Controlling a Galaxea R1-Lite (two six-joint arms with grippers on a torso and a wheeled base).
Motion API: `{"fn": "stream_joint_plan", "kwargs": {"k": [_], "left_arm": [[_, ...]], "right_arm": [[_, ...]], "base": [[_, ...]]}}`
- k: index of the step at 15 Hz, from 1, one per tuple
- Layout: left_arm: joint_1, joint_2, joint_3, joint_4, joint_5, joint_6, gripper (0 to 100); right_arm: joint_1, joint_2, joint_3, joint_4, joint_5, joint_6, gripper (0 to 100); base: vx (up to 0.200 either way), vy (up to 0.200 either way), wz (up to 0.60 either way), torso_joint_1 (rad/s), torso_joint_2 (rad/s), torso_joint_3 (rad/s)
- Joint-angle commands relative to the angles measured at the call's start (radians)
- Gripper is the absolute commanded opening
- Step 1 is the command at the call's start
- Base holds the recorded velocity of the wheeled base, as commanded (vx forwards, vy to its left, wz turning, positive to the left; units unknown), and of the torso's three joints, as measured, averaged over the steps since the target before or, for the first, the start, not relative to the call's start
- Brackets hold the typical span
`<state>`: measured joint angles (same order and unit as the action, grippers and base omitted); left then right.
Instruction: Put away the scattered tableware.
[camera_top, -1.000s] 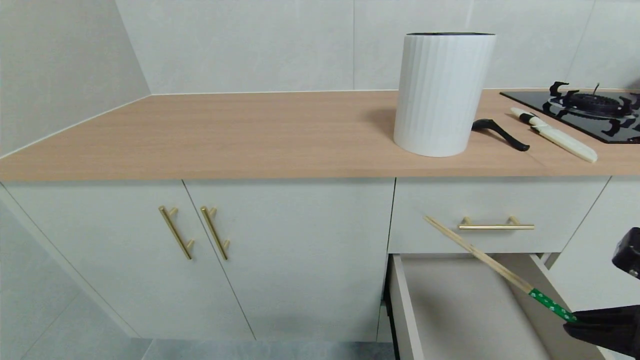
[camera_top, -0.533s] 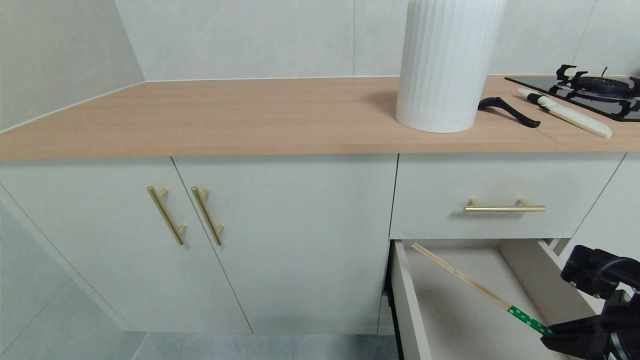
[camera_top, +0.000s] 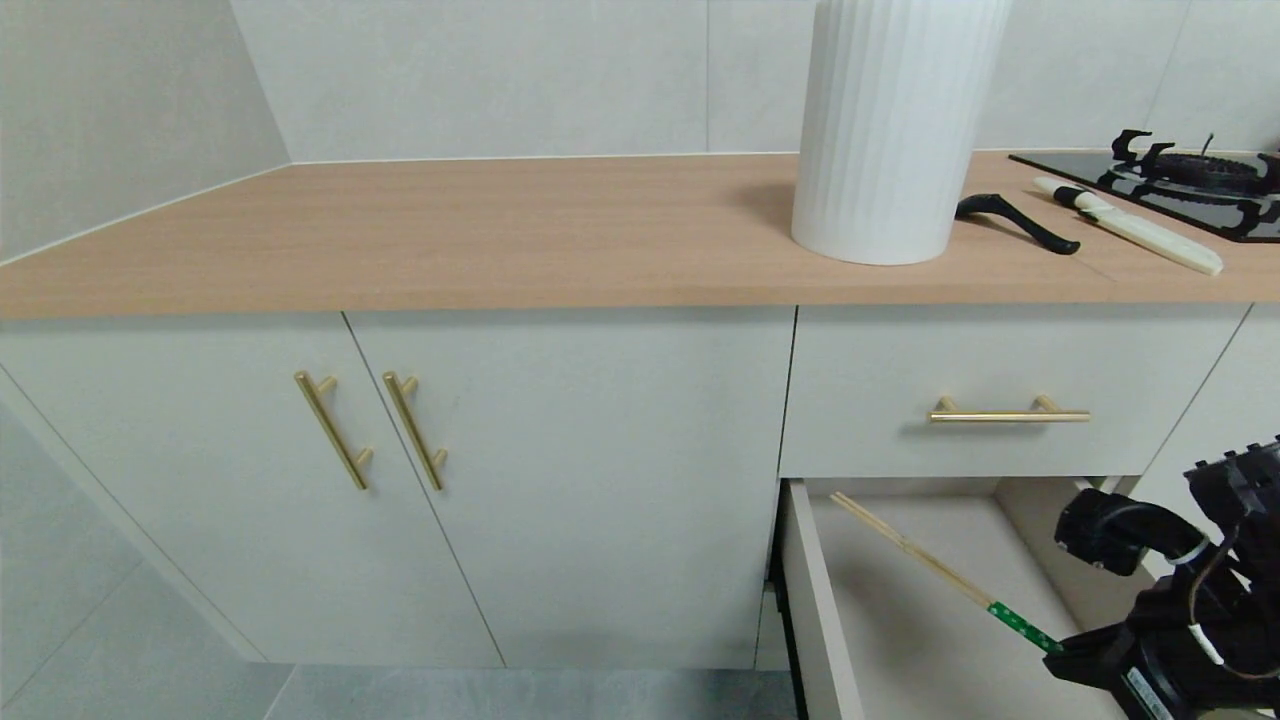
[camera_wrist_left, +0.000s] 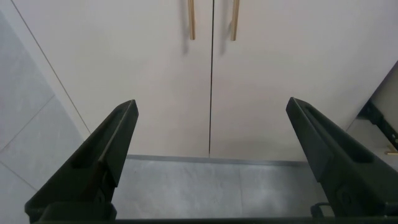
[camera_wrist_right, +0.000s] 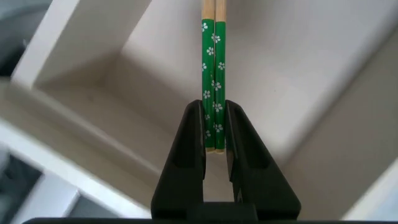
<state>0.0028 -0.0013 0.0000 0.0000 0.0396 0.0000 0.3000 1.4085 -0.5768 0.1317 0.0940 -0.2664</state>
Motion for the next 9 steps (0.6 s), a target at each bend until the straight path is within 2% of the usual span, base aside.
{"fn": "stream_joint_plan", "kwargs": {"k": [1, 4, 5, 9], "left_arm": [[0.0, 0.001, 0.0, 0.0, 0.0, 0.0, 100], [0.0, 0.001, 0.0, 0.0, 0.0, -0.002, 100], [0.0, 0.001, 0.0, 0.0, 0.0, -0.002, 100], [0.0, 0.001, 0.0, 0.0, 0.0, 0.0, 100]], "right_arm": [[-0.004, 0.115, -0.014, -0.041, -0.008, 0.072, 0], [0.002, 0.23, -0.063, -0.049, -0.108, 0.154, 0], [0.03, 0.296, -0.109, -0.046, -0.132, 0.259, 0], [0.097, 0.471, -0.19, -0.053, -0.152, 0.467, 0]], "base": [[0.0, 0.0, 0.0, 0.0, 0.0, 0.0], [0.0, 0.0, 0.0, 0.0, 0.0, 0.0], [0.0, 0.0, 0.0, 0.0, 0.0, 0.0], [0.0, 0.0, 0.0, 0.0, 0.0, 0.0]]}}
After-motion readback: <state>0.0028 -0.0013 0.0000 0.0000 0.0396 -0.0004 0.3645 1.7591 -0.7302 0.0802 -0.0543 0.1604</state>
